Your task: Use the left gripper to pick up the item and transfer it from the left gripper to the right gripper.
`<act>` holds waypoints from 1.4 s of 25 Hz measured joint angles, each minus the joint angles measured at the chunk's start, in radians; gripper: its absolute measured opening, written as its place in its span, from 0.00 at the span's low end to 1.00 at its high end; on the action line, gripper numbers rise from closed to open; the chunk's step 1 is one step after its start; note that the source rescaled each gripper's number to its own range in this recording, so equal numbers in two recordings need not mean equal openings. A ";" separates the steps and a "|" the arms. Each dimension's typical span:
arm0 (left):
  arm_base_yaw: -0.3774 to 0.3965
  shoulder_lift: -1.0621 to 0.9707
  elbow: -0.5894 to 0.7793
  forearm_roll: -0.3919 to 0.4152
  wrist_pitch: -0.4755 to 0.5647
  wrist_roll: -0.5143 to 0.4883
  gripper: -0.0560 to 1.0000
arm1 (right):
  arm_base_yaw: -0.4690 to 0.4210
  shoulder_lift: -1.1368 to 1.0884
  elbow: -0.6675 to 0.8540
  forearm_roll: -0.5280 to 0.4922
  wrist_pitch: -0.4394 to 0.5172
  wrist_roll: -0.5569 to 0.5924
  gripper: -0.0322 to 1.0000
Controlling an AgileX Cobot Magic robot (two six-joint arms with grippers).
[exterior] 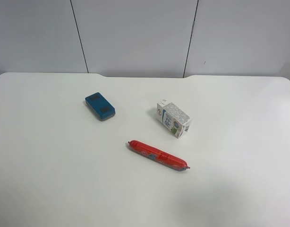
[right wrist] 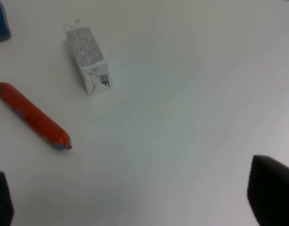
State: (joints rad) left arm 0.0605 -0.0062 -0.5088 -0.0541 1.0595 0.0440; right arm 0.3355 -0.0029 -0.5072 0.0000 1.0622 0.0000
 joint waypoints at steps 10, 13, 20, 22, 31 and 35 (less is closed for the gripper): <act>0.000 0.000 0.000 0.000 0.000 0.000 1.00 | -0.120 0.000 0.001 0.000 -0.001 0.000 1.00; 0.000 0.000 0.000 0.000 0.000 0.000 1.00 | -0.247 0.000 0.001 0.000 -0.002 0.000 1.00; 0.000 0.000 0.000 0.000 0.000 0.000 1.00 | -0.279 0.000 0.001 0.000 -0.002 0.000 1.00; 0.000 0.000 0.000 0.000 0.000 0.000 1.00 | -0.277 0.000 0.001 0.000 -0.002 0.000 1.00; 0.000 0.000 0.000 0.000 0.000 0.000 1.00 | -0.276 0.000 0.002 0.000 -0.002 0.000 1.00; 0.000 0.000 0.000 0.000 0.000 0.000 1.00 | -0.276 0.000 0.002 0.000 -0.002 0.000 1.00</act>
